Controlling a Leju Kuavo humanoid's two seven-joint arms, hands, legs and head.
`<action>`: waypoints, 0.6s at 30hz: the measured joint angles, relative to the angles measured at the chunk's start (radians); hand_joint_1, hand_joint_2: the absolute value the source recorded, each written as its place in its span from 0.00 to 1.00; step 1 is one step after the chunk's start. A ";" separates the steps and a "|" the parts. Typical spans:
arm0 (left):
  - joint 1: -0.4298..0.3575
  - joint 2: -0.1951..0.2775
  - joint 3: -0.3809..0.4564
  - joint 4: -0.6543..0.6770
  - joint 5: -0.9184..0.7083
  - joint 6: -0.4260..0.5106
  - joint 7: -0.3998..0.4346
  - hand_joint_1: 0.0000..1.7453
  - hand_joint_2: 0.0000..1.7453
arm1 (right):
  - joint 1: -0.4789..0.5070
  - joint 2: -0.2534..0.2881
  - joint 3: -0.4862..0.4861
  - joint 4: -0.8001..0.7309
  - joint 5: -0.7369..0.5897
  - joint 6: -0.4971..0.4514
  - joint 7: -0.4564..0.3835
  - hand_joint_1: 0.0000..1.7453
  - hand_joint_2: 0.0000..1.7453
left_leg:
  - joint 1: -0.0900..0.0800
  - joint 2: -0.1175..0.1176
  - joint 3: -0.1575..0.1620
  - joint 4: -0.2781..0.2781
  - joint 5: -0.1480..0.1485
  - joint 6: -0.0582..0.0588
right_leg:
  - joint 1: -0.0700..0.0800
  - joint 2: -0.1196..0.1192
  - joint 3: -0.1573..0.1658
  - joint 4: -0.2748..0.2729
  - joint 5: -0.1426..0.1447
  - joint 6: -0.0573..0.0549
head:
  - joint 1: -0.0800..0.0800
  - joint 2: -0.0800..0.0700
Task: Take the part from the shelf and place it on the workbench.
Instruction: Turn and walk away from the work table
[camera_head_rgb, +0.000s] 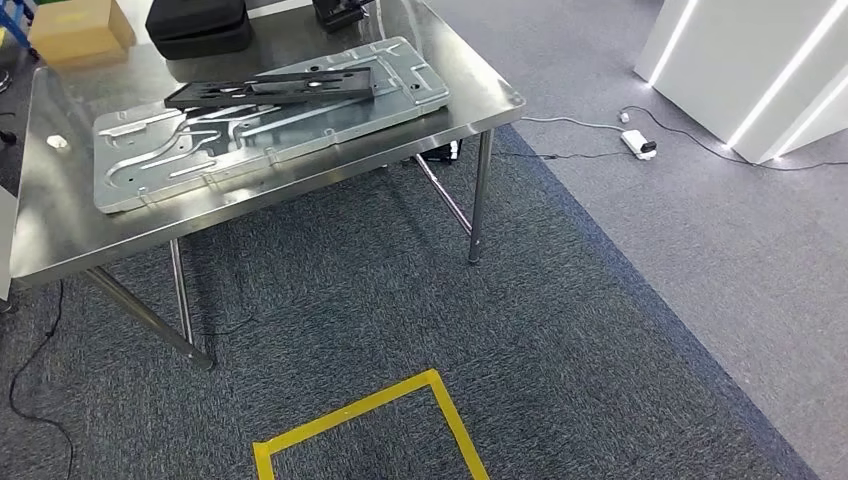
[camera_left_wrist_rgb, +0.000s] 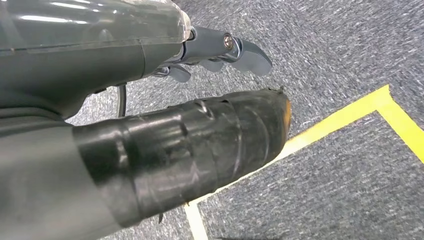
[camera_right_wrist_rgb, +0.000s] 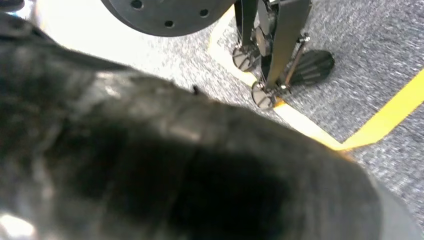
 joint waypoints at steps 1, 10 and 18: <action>0.000 0.002 0.000 0.000 -0.004 0.000 0.001 0.00 0.00 | -0.001 0.002 0.001 0.003 0.000 0.003 0.004 0.00 0.00 | 0.002 -0.017 -0.017 0.041 -0.028 -0.005 | -0.002 0.007 0.000 -0.002 0.003 -0.005 | 0.000 0.000; 0.005 0.004 -0.003 0.000 -0.026 0.012 0.005 0.00 0.00 | -0.001 0.004 0.008 0.014 -0.004 0.008 0.010 0.00 0.00 | 0.006 -0.108 -0.011 0.008 0.029 0.009 | 0.002 0.098 -0.003 0.004 0.007 -0.005 | -0.001 0.000; 0.002 -0.001 -0.009 0.000 -0.040 0.014 0.016 0.00 0.00 | 0.004 0.004 0.008 0.016 -0.005 0.006 0.012 0.00 0.00 | 0.008 -0.050 0.006 -0.047 0.046 0.041 | -0.001 0.037 -0.098 0.180 -0.089 0.033 | 0.004 0.000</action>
